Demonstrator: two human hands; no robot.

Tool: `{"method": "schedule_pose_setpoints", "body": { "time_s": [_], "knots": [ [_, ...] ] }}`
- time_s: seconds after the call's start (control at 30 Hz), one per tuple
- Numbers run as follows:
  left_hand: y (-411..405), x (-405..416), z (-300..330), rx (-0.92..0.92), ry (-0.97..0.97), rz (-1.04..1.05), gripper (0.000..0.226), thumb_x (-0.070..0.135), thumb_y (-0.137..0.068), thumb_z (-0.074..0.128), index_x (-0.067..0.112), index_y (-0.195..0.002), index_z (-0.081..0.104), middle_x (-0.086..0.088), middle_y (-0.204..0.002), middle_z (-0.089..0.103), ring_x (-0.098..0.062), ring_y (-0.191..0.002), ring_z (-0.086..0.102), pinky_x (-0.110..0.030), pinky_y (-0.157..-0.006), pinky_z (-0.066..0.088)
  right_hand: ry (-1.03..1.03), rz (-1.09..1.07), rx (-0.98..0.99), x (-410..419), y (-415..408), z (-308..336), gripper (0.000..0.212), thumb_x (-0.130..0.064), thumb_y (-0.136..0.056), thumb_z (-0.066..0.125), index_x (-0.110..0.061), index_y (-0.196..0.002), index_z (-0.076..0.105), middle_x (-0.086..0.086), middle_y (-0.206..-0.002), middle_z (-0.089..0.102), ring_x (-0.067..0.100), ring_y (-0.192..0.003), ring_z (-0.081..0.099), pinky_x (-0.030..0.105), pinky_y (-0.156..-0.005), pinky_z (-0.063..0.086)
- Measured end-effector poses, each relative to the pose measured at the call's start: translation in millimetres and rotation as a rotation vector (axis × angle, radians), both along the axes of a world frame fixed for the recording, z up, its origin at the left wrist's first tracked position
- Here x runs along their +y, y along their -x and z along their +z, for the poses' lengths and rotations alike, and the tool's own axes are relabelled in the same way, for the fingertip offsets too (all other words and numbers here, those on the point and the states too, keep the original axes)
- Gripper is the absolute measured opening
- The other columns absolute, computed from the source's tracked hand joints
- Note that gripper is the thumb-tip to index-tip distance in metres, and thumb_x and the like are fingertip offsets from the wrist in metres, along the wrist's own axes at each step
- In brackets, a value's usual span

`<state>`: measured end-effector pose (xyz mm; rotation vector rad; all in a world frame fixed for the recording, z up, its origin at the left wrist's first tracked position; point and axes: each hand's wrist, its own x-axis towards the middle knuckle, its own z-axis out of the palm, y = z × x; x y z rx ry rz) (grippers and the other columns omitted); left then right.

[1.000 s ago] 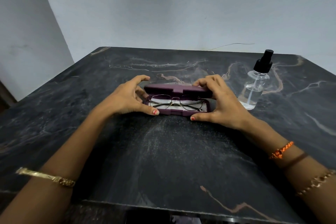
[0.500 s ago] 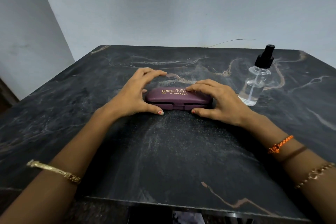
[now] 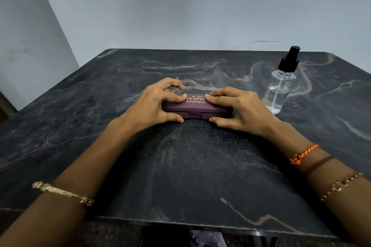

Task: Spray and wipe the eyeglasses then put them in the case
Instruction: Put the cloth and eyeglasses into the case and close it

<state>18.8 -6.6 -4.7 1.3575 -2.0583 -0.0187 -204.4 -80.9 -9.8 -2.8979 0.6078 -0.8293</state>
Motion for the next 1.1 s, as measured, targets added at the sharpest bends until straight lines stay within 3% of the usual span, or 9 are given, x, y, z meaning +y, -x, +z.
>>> {"method": "schedule_pose_setpoints", "body": {
  "time_s": [0.27, 0.77, 0.93, 1.1],
  "knots": [
    [-2, 0, 0, -0.018, 0.002, -0.012, 0.043, 0.017, -0.058, 0.08, 0.002, -0.096, 0.068, -0.017, -0.111, 0.058, -0.023, -0.099, 0.055, -0.054, -0.087, 0.05, 0.045, -0.002, 0.025, 0, 0, 0, 0.049, -0.024, -0.074, 0.072, -0.006, -0.118, 0.059, 0.015, -0.115, 0.064, 0.03, -0.099, 0.064, 0.049, -0.079, 0.055],
    [0, -1, -2, 0.059, 0.004, -0.021, 0.037, 0.012, -0.059, 0.079, 0.0, -0.092, 0.069, -0.005, -0.094, 0.049, -0.022, -0.086, 0.054, -0.039, -0.08, 0.05, 0.052, -0.026, 0.056, 2, -2, 0, 0.046, -0.023, -0.075, 0.071, -0.006, -0.117, 0.06, 0.015, -0.117, 0.064, 0.031, -0.097, 0.065, 0.05, -0.076, 0.055],
    [-2, -3, -6, 0.076, 0.001, 0.012, 0.041, 0.01, -0.057, 0.081, 0.001, -0.095, 0.068, -0.009, -0.099, 0.052, -0.022, -0.091, 0.054, -0.037, -0.084, 0.047, 0.01, -0.061, 0.065, 1, -2, 1, 0.046, -0.028, -0.077, 0.069, -0.013, -0.12, 0.058, 0.011, -0.121, 0.061, 0.027, -0.103, 0.062, 0.048, -0.08, 0.054],
    [-4, -2, -12, 0.073, -0.017, 0.066, 0.049, 0.016, -0.062, 0.08, 0.013, -0.108, 0.062, -0.008, -0.108, 0.049, -0.015, -0.1, 0.047, -0.027, -0.087, 0.038, -0.052, -0.151, 0.087, -2, -4, -3, 0.058, -0.041, -0.08, 0.061, -0.025, -0.133, 0.043, 0.004, -0.132, 0.05, 0.021, -0.115, 0.051, 0.036, -0.087, 0.045]
  ]
}}
